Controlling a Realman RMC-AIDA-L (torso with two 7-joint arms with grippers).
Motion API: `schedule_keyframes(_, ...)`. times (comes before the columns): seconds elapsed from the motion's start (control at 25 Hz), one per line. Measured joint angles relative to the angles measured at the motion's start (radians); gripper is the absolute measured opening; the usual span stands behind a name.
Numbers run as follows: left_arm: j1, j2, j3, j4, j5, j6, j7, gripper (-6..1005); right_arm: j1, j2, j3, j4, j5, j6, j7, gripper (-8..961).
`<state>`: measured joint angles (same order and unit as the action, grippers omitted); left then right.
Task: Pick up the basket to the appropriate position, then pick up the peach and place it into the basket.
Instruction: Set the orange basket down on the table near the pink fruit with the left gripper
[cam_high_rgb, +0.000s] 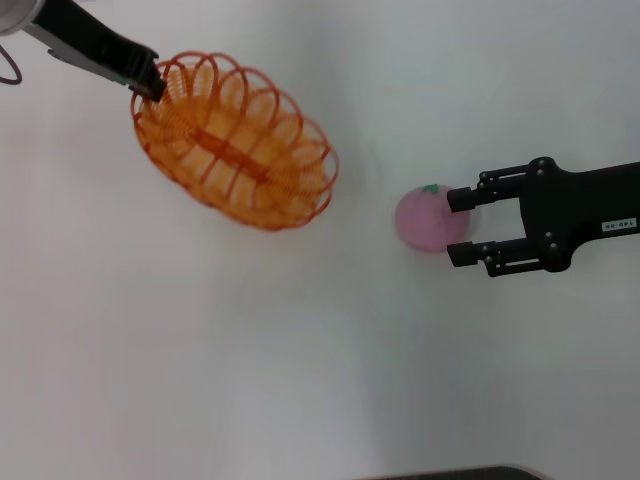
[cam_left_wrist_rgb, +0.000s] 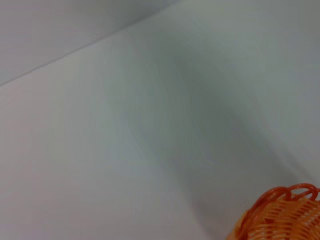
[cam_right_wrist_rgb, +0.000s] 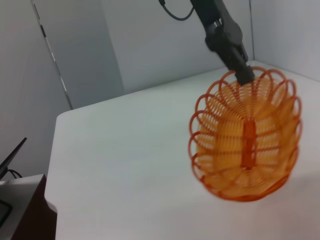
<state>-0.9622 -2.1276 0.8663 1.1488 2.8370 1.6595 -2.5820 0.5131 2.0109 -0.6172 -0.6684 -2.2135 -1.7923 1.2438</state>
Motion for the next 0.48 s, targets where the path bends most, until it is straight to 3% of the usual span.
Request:
schedule_keyframes(0.2,0.038,-0.011,-0.107,-0.005,-0.049,-0.042,-0.064,56,0.000,0.000,0.007,-0.003,0.000,-0.008,-0.013,696)
schedule_keyframes(0.48,0.155,-0.038,-0.102,-0.020,-0.112,-0.189,-0.187,61,0.000,-0.013,0.050,-0.007,0.003,-0.009,-0.031,696)
